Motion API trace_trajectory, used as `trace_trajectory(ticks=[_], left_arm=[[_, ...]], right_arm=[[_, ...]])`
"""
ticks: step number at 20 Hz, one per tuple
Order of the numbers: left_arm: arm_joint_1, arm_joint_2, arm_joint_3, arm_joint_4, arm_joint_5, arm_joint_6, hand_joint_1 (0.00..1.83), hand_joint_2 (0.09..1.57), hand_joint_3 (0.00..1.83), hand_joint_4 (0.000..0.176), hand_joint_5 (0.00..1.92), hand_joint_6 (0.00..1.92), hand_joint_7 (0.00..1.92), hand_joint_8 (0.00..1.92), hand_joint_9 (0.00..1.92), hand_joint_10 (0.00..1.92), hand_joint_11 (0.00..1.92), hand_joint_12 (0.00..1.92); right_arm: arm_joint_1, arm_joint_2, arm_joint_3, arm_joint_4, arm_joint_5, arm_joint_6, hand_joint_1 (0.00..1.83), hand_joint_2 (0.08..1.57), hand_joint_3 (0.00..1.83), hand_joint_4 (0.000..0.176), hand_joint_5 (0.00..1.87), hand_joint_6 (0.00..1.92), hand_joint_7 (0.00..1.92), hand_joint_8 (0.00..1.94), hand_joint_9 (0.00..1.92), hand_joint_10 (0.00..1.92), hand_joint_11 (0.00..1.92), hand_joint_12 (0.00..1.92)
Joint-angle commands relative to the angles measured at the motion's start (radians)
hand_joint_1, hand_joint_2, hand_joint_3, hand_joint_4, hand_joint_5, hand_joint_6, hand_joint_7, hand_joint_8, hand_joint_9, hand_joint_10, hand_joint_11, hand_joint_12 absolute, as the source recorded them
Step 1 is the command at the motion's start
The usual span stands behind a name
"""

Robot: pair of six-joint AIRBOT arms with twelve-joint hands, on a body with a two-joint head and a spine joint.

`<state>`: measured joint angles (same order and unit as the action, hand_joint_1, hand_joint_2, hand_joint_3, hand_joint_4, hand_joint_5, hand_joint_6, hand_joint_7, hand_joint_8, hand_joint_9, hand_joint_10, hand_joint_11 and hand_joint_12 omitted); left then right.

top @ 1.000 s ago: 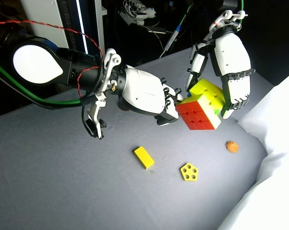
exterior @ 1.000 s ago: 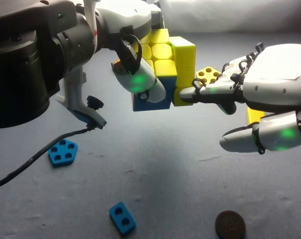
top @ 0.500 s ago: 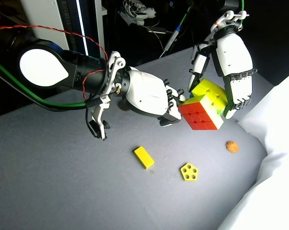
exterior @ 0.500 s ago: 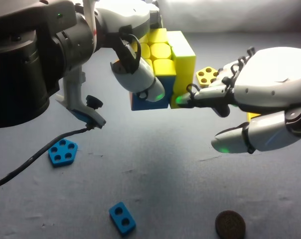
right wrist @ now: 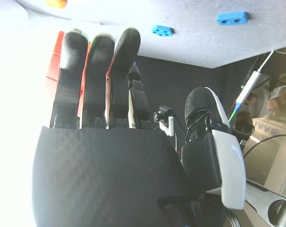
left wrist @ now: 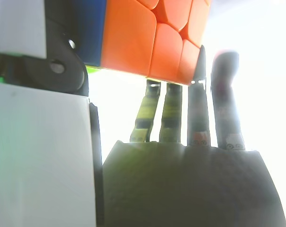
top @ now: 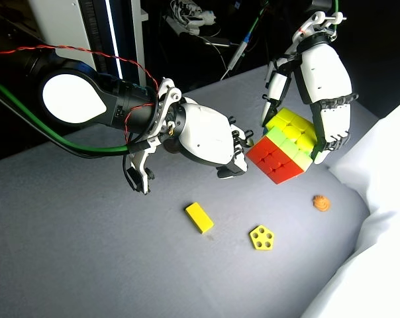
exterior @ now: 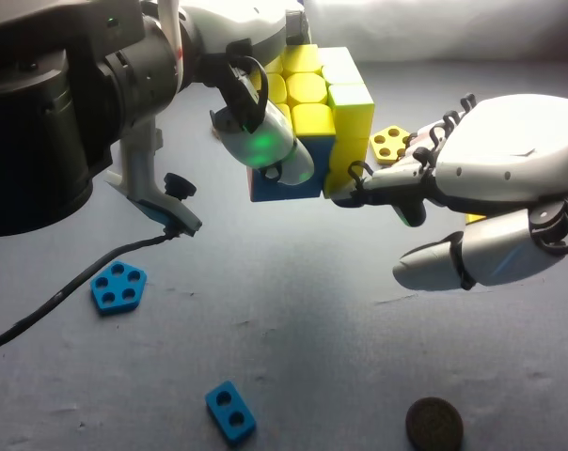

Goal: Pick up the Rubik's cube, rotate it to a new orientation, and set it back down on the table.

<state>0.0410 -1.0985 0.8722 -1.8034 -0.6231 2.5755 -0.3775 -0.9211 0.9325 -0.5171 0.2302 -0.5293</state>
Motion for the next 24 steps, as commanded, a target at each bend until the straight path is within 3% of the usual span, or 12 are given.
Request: trace_trajectory(ticks=[1,4,5,7,12,15,18,19,20,21,22,24], left_arm=[[-0.018,0.009,-0.004,0.046,0.038,-0.013,1.05,1.39,0.0,0.0,0.5,1.62,0.55,1.83,0.38,1.92,0.34,1.92],[-0.018,0.009,-0.004,0.046,0.038,-0.013,1.07,1.37,0.0,0.0,0.56,1.57,0.54,1.8,0.36,1.92,0.37,1.92],[-0.018,0.009,-0.004,0.046,0.038,-0.013,1.04,1.39,0.0,0.003,0.51,1.65,0.52,1.83,0.34,1.92,0.36,1.92],[-0.019,0.009,-0.004,0.046,0.038,-0.013,1.07,1.37,0.0,0.0,0.55,1.58,0.55,1.8,0.36,1.91,0.34,1.92],[-0.021,0.009,-0.004,0.046,0.036,-0.013,1.04,1.39,0.0,0.0,0.51,1.63,0.53,1.83,0.35,1.92,0.33,1.92],[-0.023,0.009,-0.004,0.046,0.033,-0.013,1.03,1.4,0.0,0.0,0.45,1.68,0.54,1.83,0.38,1.89,0.32,1.92],[-0.023,0.009,-0.004,0.046,0.033,-0.013,1.04,1.4,0.0,0.0,0.46,1.65,0.56,1.83,0.39,1.87,0.33,1.92],[-0.023,0.009,-0.004,0.046,0.033,-0.013,1.02,1.41,0.0,0.002,0.44,1.73,0.54,1.81,0.37,1.87,0.33,1.92],[-0.023,0.009,-0.004,0.046,0.033,-0.013,1.02,1.41,0.0,0.002,0.44,1.73,0.54,1.81,0.37,1.87,0.33,1.92],[-0.023,0.009,-0.005,0.046,0.033,-0.013,1.01,1.41,0.0,0.006,0.42,1.78,0.54,1.77,0.39,1.85,0.34,1.92],[-0.023,0.009,-0.005,0.046,0.033,-0.013,1.02,1.41,0.0,0.0,0.44,1.72,0.53,1.82,0.36,1.87,0.34,1.92],[-0.022,0.009,-0.005,0.046,0.032,-0.013,1.08,1.37,0.0,0.0,0.56,1.5,0.55,1.85,0.37,1.84,0.33,1.92]], right_arm=[[0.022,0.004,0.006,0.029,0.085,-0.002,0.0,1.32,0.0,0.0,0.13,0.0,0.41,1.36,0.41,1.89,0.35,1.92],[0.022,0.001,0.006,0.031,0.084,-0.005,0.0,1.32,0.0,0.0,0.14,0.0,0.38,1.49,0.39,1.92,0.37,1.92],[0.021,-0.003,0.007,0.072,0.084,-0.049,0.0,1.32,0.0,0.0,0.13,0.0,0.37,1.51,0.39,1.92,0.36,1.92],[0.018,-0.019,0.011,0.219,0.084,-0.22,0.0,1.33,0.0,0.0,0.13,0.0,0.34,1.54,0.36,1.92,0.32,1.92],[0.013,-0.028,0.016,0.227,0.084,-0.225,0.0,1.32,0.0,0.0,0.15,0.01,0.36,1.45,0.38,1.92,0.3,1.92],[0.013,-0.032,0.017,0.231,0.084,-0.225,0.0,1.31,0.0,0.0,0.16,0.01,0.38,1.24,0.36,1.81,0.28,1.92],[0.013,-0.037,0.017,0.239,0.084,-0.225,0.0,1.32,0.0,0.0,0.14,0.0,0.41,1.21,0.36,1.81,0.27,1.92],[0.014,-0.038,0.017,0.241,0.084,-0.225,0.0,1.31,0.0,0.0,0.16,0.01,0.46,1.2,0.38,1.77,0.26,1.92],[0.014,-0.038,0.017,0.242,0.084,-0.225,0.0,1.31,0.0,0.0,0.16,0.01,0.46,1.2,0.38,1.77,0.26,1.92],[0.014,-0.038,0.017,0.243,0.084,-0.225,0.0,1.31,0.0,0.0,0.15,0.01,0.47,1.33,0.42,1.86,0.35,1.92],[0.014,-0.039,0.017,0.243,0.084,-0.225,0.0,1.29,0.0,0.0,0.15,0.0,0.44,1.46,0.42,1.92,0.39,1.92],[0.014,-0.04,0.017,0.245,0.079,-0.225,0.0,1.3,0.0,0.0,0.15,0.0,0.46,1.47,0.42,1.92,0.36,1.92]])
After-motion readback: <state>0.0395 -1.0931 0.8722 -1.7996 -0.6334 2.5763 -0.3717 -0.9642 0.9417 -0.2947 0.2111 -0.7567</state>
